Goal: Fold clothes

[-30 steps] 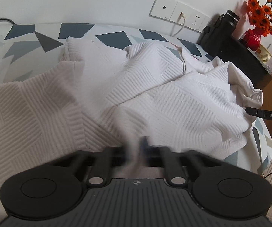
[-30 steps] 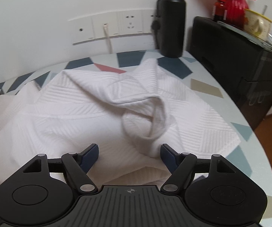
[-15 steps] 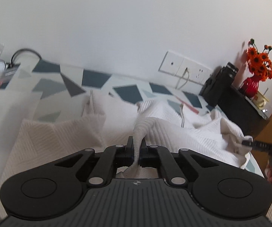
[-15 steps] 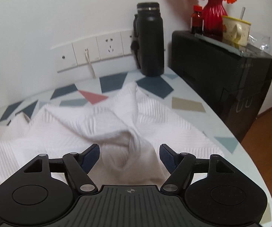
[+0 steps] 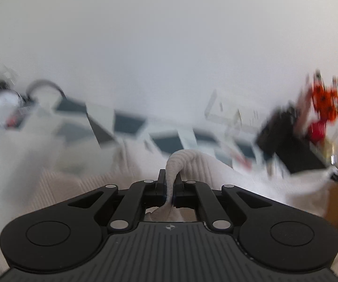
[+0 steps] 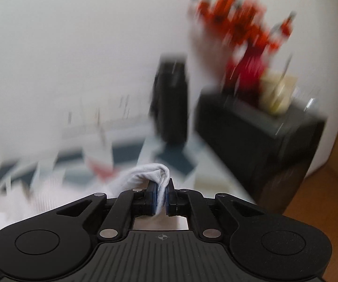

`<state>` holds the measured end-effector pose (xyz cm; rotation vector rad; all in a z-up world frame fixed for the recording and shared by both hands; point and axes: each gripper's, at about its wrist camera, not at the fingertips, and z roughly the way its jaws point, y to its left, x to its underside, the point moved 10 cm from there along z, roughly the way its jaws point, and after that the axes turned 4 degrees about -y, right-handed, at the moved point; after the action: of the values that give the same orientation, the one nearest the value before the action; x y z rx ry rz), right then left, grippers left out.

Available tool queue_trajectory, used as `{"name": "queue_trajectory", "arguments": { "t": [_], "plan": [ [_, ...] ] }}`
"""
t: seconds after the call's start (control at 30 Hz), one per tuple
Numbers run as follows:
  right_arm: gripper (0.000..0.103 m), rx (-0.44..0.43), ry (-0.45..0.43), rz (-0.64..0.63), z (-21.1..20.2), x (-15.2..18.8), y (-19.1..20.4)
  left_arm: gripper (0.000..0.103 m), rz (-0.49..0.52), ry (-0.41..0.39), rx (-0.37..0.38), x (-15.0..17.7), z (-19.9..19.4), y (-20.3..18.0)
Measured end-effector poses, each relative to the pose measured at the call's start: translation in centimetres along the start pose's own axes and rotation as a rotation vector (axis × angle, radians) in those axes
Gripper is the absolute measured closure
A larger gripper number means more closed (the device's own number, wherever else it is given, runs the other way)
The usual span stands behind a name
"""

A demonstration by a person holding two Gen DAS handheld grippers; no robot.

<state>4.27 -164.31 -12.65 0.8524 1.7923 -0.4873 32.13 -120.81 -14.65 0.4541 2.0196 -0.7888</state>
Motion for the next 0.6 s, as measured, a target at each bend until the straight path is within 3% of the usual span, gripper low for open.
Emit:
{"name": "queue_trajectory", "arguments": {
  "t": [0.1, 0.17, 0.2, 0.3, 0.43, 0.6],
  "plan": [
    [0.097, 0.017, -0.154, 0.018, -3.8, -3.7, -0.5, 0.099, -0.012, -0.096, -0.009, -3.5, -1.6, 0.6],
    [0.097, 0.039, -0.214, -0.001, -5.5, -4.9, -0.8, 0.099, -0.013, -0.147, -0.009, -5.4, -2.5, 0.8],
    [0.097, 0.039, -0.204, -0.01, -5.7, -4.7, -0.9, 0.099, -0.016, -0.155, -0.012, -5.8, -2.6, 1.0],
    [0.096, 0.004, -0.071, -0.016, -4.4, -2.0, -0.8, 0.099, -0.023, -0.097, -0.036, -4.1, -1.4, 2.2],
    [0.096, -0.066, 0.186, 0.014, -1.5, 5.1, 0.0, 0.099, -0.015, 0.05, -0.036, 1.2, 0.8, 2.7],
    [0.096, -0.093, 0.331, 0.017, -0.5, 10.9, 1.4, 0.099, 0.004, 0.138, -0.038, 5.0, 2.0, 2.6]
  ]
}}
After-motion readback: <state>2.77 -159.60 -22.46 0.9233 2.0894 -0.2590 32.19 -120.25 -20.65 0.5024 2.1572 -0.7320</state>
